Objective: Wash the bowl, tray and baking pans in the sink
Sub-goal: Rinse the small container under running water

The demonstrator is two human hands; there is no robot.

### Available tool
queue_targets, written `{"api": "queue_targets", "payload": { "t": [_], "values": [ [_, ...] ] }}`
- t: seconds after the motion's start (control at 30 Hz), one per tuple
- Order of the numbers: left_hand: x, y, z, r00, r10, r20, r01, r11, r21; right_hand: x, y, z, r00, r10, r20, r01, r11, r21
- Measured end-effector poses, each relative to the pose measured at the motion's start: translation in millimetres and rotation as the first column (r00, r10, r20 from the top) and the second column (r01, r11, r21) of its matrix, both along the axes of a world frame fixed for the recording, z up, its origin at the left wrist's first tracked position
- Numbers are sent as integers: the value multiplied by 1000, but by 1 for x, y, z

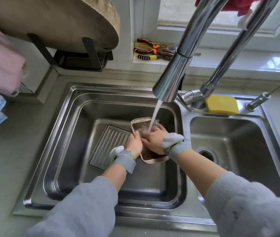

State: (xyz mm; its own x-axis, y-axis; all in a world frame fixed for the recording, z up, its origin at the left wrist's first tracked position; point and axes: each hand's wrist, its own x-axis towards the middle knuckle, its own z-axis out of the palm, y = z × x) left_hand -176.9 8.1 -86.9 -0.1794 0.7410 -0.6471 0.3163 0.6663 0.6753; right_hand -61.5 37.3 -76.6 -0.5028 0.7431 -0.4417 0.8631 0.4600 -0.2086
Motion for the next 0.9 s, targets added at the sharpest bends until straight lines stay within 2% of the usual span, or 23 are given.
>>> {"api": "queue_targets", "payload": {
  "t": [0.13,0.2,0.33,0.43,0.5,0.53,0.6,0.63,0.67,0.73,0.77,0.9],
  "values": [
    [-18,17,1,991,132,37,-134,989,65,4,-22,3,959,-31,-283,-18,985,-170],
    [-26,23,-3,985,165,53,-171,979,113,14,-29,4,938,-16,-346,-52,981,-185],
    [-19,22,3,953,232,193,-266,948,175,19,-20,2,970,118,-211,-112,993,42],
    [-19,25,2,831,322,454,-439,881,177,15,-6,-3,971,157,-182,-123,975,187],
    [-22,29,6,813,290,504,-420,892,165,11,-2,-3,973,149,-177,-111,972,208],
    [-24,31,9,835,253,489,-372,914,162,7,-2,-2,978,111,-178,-80,982,172],
    [-26,32,9,901,163,402,-245,956,162,-1,-4,5,978,-3,-207,19,997,73],
    [-27,32,6,926,123,358,-193,967,167,-6,-5,8,960,-85,-268,90,996,8],
    [-26,31,6,943,99,316,-152,978,146,-9,-8,7,911,-187,-368,168,982,-82],
    [-24,24,13,933,120,338,-156,984,83,-14,-13,5,726,-399,-560,299,917,-265],
    [-23,21,17,924,135,358,-163,985,49,-16,-14,3,630,-487,-605,351,873,-338],
    [-27,8,13,942,94,321,-119,991,60,-23,-20,7,310,-741,-595,489,661,-569]
  ]
}}
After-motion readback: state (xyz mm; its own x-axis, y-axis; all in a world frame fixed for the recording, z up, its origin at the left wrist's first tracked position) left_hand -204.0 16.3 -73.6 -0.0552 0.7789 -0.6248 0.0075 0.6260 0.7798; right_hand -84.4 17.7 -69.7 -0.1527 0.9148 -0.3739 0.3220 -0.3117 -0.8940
